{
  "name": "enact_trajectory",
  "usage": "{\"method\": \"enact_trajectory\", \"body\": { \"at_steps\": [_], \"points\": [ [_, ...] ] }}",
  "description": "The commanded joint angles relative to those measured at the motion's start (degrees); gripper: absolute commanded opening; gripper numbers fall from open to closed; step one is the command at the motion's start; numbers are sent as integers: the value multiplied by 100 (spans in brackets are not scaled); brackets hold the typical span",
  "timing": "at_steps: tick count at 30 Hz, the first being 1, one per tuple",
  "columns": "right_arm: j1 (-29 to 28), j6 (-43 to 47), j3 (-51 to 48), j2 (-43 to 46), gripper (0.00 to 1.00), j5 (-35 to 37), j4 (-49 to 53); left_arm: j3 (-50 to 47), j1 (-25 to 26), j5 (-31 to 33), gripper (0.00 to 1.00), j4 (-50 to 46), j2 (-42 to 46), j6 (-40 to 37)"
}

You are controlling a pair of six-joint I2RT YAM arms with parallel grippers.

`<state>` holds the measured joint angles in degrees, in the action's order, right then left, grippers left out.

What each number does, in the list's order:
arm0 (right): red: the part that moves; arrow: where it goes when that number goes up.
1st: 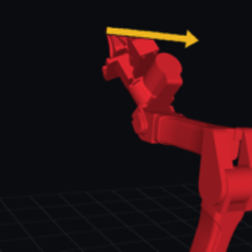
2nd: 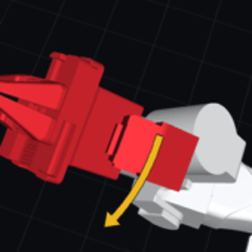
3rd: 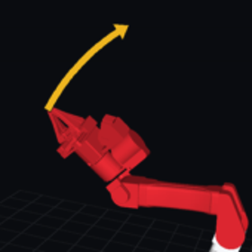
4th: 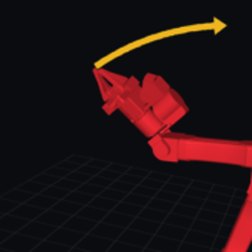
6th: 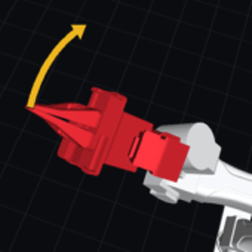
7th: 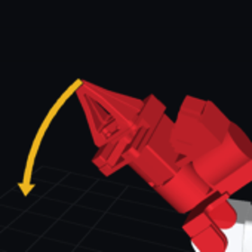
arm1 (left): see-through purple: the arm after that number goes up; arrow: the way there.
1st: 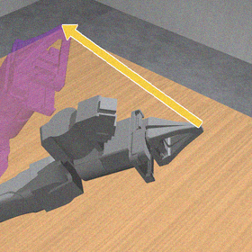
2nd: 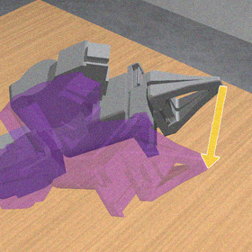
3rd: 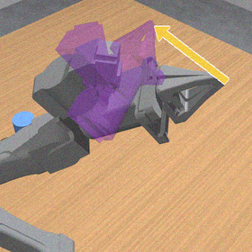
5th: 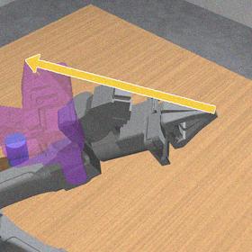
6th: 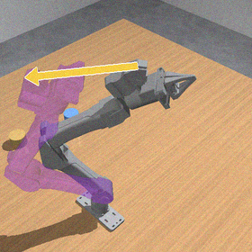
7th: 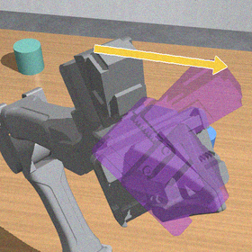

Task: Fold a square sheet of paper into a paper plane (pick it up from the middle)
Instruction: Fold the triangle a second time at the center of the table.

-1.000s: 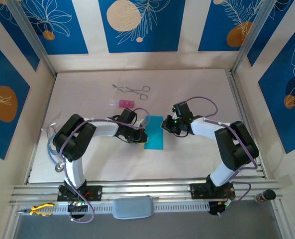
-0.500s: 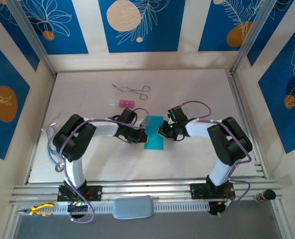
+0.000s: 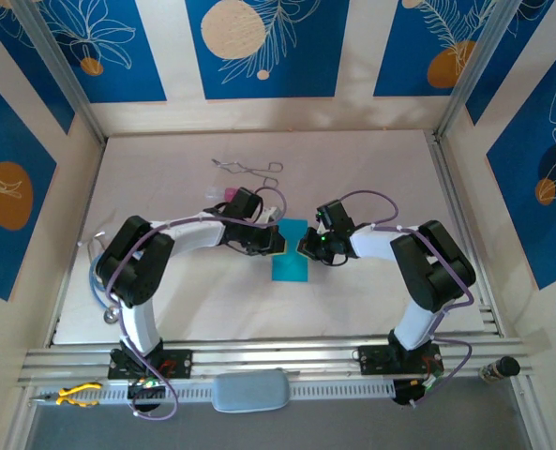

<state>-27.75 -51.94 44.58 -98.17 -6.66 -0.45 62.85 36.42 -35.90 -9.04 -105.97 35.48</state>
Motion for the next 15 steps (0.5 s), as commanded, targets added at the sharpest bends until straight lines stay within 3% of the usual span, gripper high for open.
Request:
{"method": "enact_trajectory", "body": {
  "at_steps": [1,15],
  "points": [
    [15,13,-87,-317,0,204,449,175,165,-195,0,-111,-235,123],
    [32,5,-116,-326,0,158,455,575,445,136,0,-203,-796,159]
  ]
}}
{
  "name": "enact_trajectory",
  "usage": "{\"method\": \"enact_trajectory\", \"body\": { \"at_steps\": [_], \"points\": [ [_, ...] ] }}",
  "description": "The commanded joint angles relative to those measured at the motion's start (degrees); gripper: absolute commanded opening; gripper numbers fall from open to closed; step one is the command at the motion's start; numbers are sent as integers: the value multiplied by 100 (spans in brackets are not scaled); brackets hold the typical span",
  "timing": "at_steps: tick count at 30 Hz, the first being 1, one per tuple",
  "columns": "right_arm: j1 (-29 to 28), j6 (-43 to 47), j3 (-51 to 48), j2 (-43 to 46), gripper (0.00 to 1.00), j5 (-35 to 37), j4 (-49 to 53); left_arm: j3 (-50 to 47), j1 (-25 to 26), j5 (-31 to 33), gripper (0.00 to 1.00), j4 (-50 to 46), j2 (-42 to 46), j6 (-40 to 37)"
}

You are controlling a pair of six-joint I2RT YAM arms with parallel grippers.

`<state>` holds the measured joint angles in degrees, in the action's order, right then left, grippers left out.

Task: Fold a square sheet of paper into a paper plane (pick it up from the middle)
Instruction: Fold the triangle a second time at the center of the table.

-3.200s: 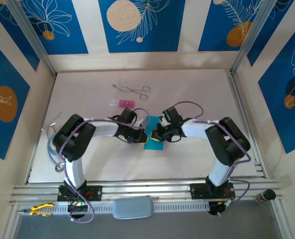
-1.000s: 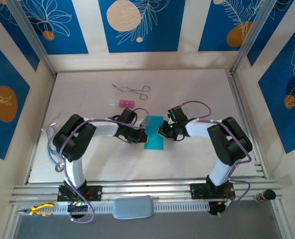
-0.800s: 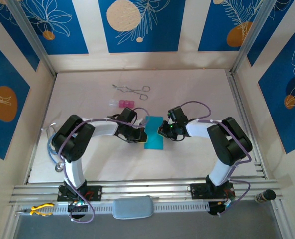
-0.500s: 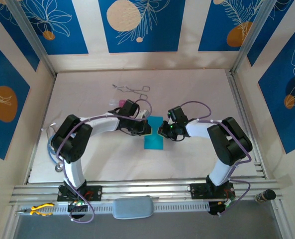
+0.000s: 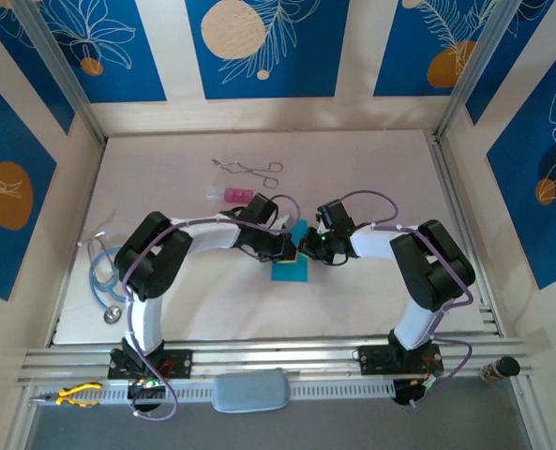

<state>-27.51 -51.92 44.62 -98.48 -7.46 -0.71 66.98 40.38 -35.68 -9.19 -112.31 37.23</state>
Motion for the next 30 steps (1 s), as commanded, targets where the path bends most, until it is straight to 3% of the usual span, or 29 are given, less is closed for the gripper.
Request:
{"method": "enact_trajectory", "body": {
  "at_steps": [1,10,30],
  "points": [
    [7,7,-120,-303,0,241,481,191,63,187,0,-302,-197,-67],
    [16,24,-144,-348,0,272,510,-126,70,417,1,-534,-247,-229],
    [35,77,-108,-463,0,273,549,-1265,1,660,5,-643,615,-426]
  ]
}}
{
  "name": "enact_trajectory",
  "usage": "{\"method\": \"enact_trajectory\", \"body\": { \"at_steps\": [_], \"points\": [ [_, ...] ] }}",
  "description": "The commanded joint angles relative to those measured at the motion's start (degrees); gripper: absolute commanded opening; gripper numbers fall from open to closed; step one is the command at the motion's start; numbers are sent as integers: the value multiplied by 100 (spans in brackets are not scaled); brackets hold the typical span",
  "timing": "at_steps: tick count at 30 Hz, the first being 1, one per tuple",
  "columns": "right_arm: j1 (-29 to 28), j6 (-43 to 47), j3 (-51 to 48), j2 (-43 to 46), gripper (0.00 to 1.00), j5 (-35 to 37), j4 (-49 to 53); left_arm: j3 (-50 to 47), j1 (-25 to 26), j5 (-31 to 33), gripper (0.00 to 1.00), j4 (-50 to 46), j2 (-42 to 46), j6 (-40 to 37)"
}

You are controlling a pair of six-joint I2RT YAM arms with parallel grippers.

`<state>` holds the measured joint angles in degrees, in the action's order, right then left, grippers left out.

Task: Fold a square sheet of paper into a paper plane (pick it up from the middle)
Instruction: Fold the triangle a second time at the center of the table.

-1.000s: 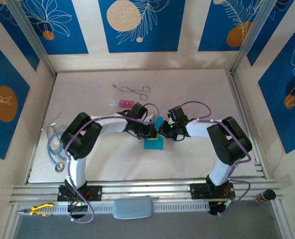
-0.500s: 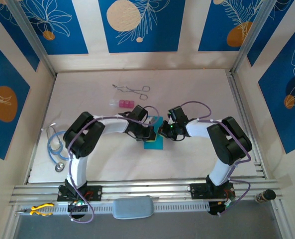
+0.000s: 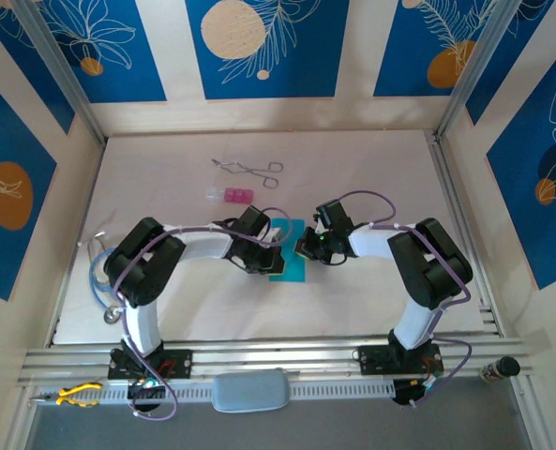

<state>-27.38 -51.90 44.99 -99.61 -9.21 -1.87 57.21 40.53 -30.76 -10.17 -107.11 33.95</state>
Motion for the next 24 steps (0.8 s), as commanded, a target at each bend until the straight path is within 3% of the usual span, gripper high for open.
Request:
{"method": "enact_trajectory", "body": {
  "at_steps": [1,15,20,24],
  "points": [
    [17,75,-145,-348,0,448,666,-358,-22,153,5,-510,141,-74],
    [-13,154,-102,-290,0,394,671,-1112,-204,-15,5,-337,962,196],
    [-22,373,76,-276,0,333,768,-717,-212,186,5,-625,1490,23],
    [-58,604,291,-191,0,267,888,-162,-360,229,4,-692,1189,-176]
  ]
}}
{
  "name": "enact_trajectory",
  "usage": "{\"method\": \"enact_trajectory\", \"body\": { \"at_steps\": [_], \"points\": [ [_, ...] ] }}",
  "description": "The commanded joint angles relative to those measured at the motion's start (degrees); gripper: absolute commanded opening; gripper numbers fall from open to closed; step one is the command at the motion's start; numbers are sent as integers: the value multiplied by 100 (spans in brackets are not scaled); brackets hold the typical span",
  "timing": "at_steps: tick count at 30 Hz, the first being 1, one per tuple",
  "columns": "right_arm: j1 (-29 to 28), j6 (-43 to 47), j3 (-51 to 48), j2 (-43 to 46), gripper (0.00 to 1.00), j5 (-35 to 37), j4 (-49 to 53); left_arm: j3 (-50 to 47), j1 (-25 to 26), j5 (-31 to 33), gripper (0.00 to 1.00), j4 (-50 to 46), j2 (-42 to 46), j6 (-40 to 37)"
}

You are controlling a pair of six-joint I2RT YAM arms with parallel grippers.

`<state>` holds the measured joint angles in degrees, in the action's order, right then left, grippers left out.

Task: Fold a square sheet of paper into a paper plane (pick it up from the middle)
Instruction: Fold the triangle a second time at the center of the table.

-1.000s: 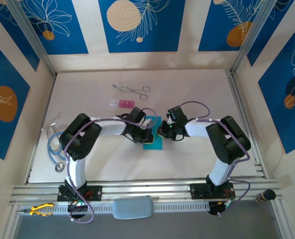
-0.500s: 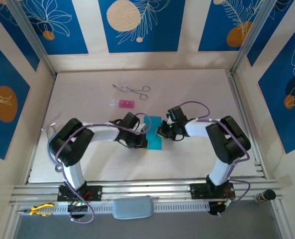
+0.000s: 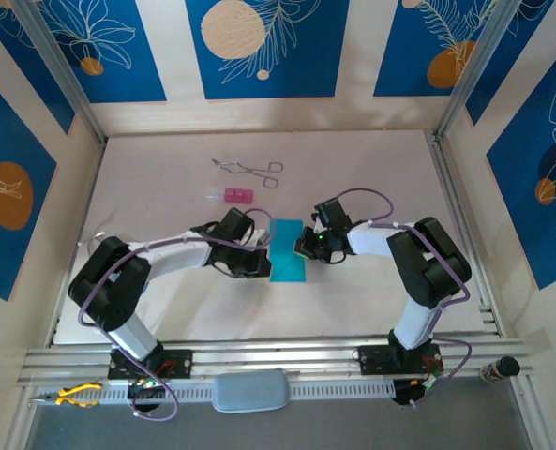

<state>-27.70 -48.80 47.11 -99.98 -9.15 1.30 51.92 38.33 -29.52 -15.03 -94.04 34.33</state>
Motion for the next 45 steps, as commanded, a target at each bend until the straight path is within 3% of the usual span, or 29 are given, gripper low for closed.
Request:
{"method": "enact_trajectory", "body": {
  "at_steps": [1,6,12,17,22,25,30,45],
  "points": [
    [-25,353,136,-107,0,206,588,532,-173,69,4,-199,-287,-265],
    [-26,472,339,149,0,-23,647,1216,-198,-107,3,-151,-1132,-380],
    [-34,489,422,502,4,-77,875,1371,-194,-78,1,-170,-1725,-509],
    [-46,211,80,1274,14,116,1260,1054,-197,-14,1,-25,-1664,-441],
    [-232,-456,-538,1942,32,223,1429,680,-190,-224,1,476,-1607,27],
    [-389,-775,-809,2227,37,437,1623,453,-171,-298,1,773,-1535,310],
    [-638,-1174,-1139,2454,39,549,1545,296,-122,-254,0,953,-1416,555],
    [-783,-1180,-987,1947,32,685,1137,515,-121,-231,0,738,-1457,416]
  ]
}}
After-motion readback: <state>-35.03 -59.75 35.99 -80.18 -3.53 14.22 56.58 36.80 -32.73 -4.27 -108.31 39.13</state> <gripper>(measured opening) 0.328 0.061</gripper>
